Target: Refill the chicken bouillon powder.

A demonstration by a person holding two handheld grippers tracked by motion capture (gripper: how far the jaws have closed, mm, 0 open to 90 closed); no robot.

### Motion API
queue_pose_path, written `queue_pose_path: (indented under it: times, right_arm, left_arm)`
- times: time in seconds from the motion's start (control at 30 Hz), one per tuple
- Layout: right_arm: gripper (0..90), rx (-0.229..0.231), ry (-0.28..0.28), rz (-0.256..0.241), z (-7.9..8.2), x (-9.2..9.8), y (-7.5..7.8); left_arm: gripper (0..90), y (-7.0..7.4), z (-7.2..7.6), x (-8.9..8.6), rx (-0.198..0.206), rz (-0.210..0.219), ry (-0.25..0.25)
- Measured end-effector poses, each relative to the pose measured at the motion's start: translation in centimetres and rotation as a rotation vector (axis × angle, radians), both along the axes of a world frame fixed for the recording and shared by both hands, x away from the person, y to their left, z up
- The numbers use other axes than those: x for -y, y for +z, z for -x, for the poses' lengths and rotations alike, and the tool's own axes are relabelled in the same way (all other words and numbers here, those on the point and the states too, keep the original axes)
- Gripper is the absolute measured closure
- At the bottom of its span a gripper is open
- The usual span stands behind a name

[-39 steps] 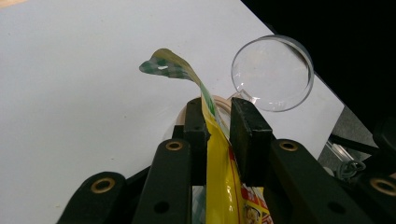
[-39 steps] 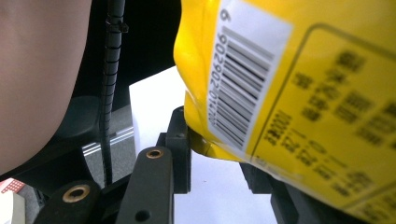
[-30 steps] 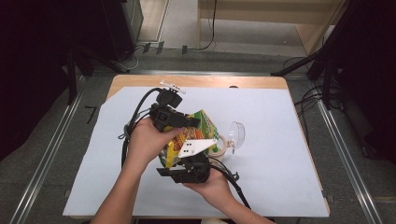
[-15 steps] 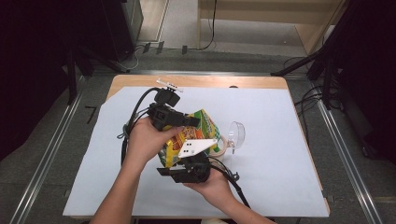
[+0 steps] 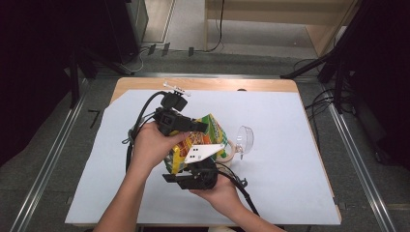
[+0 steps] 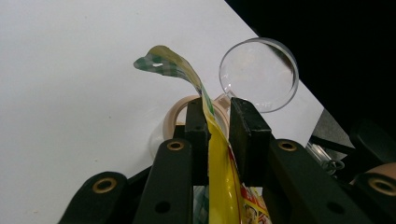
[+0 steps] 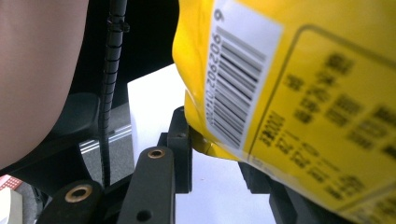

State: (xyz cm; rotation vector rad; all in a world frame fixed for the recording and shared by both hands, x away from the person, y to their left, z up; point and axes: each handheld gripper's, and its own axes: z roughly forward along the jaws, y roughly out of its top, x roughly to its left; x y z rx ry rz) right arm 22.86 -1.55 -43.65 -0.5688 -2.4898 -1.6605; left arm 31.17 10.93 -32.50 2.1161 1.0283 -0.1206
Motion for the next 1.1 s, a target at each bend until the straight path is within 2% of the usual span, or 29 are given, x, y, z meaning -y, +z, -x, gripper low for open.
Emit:
queue_pose_path:
  times: [1.1]
  right_arm:
    - [70.3, -0.005, 0.006, 0.004, 0.04, 0.03, 0.1]
  left_arm:
    - [77.6, -0.07, -0.08, 0.01, 0.001, -0.008, -0.001]
